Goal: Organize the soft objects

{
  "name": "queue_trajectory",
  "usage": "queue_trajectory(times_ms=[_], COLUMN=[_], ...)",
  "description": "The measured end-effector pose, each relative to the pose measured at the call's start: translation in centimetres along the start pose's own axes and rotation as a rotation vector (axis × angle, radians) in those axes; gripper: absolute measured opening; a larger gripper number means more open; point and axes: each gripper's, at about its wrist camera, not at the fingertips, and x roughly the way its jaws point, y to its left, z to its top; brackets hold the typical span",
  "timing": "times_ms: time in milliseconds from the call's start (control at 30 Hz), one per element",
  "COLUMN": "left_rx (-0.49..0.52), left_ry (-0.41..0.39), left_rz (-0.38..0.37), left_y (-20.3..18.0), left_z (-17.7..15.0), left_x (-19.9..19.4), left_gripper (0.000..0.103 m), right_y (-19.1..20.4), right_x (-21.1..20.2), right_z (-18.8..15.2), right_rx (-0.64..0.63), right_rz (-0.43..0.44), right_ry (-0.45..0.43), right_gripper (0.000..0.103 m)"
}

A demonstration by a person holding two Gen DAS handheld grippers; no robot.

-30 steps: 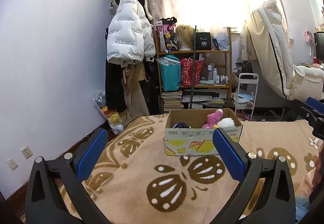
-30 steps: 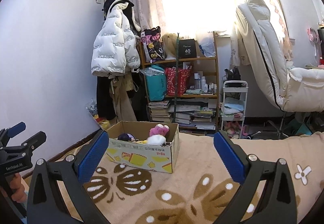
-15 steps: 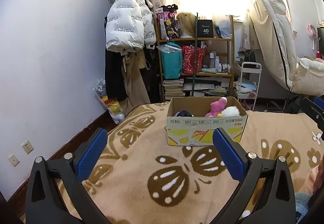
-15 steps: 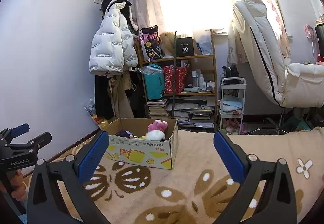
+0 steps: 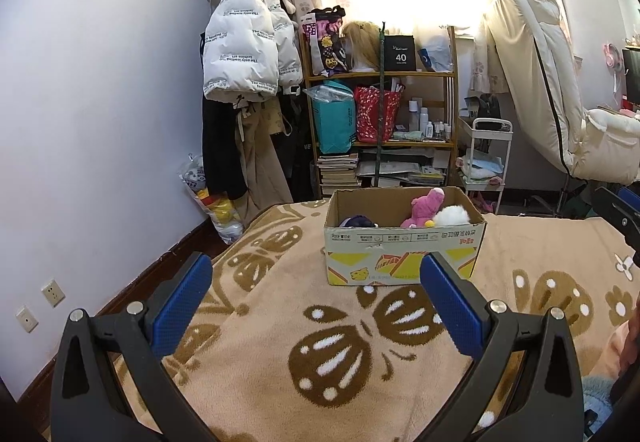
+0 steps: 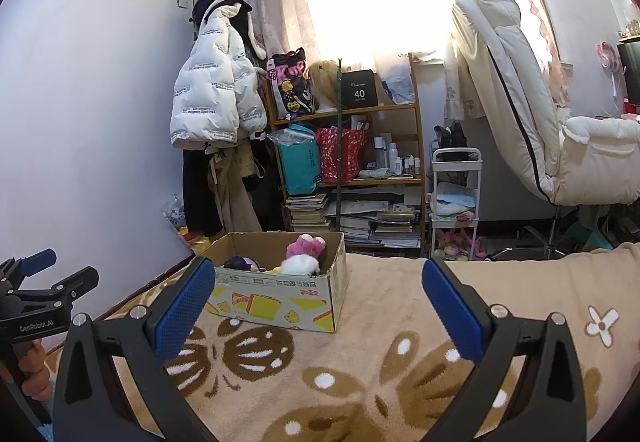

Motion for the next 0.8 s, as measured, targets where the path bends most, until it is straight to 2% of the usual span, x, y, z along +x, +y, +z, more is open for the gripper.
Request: queue_trajectory(times_ms=[800], left_rx=[0.008], left_ry=[0.01], left_rz=[-0.009], left_y=[0.05], left_z=[-0.05], left_x=[0.27], left_gripper=[0.102], right_y=[0.25], right_x=[0.26], right_z=[-0.3], right_rx=[-0.001], right_rz=[-0.003], right_ry=[0.007], right_gripper=[0.103])
